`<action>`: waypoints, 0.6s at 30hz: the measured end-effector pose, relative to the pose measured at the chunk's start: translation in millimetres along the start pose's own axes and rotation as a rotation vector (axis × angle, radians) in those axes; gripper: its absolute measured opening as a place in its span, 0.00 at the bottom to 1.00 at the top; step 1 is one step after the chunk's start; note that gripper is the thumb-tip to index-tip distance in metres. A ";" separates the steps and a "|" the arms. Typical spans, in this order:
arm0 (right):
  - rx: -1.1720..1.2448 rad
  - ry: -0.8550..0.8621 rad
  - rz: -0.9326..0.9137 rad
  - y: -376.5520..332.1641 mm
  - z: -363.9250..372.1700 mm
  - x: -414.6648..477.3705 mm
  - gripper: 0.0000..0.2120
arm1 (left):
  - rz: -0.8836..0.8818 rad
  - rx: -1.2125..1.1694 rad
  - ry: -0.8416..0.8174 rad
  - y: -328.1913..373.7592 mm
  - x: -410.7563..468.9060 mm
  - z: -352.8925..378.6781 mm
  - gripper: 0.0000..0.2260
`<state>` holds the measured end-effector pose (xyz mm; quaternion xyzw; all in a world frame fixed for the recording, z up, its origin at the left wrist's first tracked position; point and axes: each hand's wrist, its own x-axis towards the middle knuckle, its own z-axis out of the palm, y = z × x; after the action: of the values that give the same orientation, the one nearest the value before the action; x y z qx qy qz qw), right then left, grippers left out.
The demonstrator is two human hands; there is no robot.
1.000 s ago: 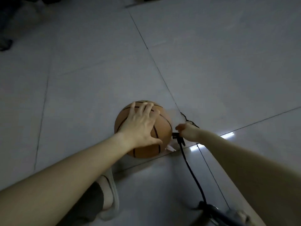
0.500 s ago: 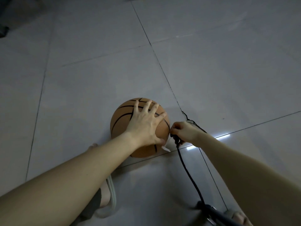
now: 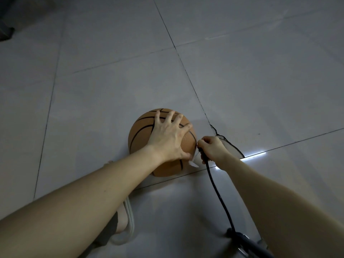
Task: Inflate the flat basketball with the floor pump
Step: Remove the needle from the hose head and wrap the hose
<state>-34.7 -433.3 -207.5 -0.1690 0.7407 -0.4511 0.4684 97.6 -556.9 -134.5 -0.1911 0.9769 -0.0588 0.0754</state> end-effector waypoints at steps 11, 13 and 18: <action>0.014 0.125 0.056 4.7 -33.0 -8.0 0.07 | -0.067 -0.034 -0.005 -10.8 2.5 -0.1 0.45; 0.053 0.143 0.079 3.4 -51.6 -15.4 0.07 | -0.075 -0.040 -0.014 -12.0 5.6 -2.1 0.45; 0.131 0.004 0.071 -21.9 -62.5 -32.7 0.05 | -0.020 0.017 -0.052 9.2 9.7 -8.0 0.45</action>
<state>-74.9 -391.2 -162.0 -0.1108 0.7160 -0.4818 0.4929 84.0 -551.4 -129.1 -0.2018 0.9721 -0.0628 0.1018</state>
